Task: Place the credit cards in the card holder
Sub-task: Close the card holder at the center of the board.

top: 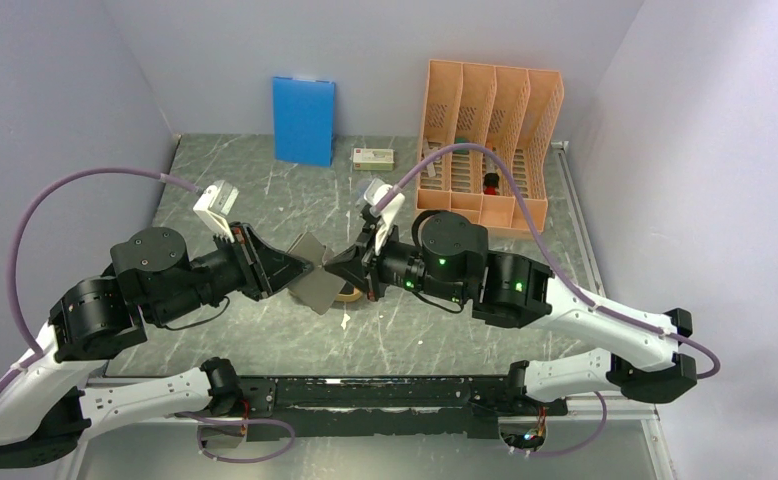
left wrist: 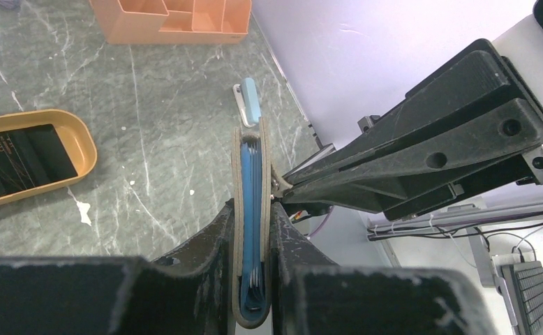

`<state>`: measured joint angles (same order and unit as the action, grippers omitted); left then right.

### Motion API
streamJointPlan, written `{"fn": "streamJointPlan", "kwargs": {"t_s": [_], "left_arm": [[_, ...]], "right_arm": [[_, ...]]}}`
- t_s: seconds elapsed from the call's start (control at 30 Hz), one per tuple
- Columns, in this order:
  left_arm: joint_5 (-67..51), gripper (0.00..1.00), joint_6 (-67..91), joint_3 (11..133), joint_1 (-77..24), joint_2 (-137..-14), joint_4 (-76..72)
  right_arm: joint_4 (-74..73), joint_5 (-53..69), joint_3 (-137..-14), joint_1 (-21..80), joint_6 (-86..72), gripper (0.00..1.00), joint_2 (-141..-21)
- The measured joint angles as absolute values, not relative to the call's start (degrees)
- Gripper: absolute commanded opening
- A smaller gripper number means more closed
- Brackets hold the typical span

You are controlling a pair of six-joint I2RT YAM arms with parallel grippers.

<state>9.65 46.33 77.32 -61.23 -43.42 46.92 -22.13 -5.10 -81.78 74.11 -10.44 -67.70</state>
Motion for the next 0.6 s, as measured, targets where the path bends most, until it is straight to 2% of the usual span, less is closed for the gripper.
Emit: {"fn": "streamJointPlan", "kwargs": {"t_s": [0.6], "left_arm": [[9.34,0.05,46.28,77.32,-61.23,-43.46,46.94]], "right_arm": [[-20.84,-3.66,-81.78,74.11,-10.59,0.00,-68.42]]}}
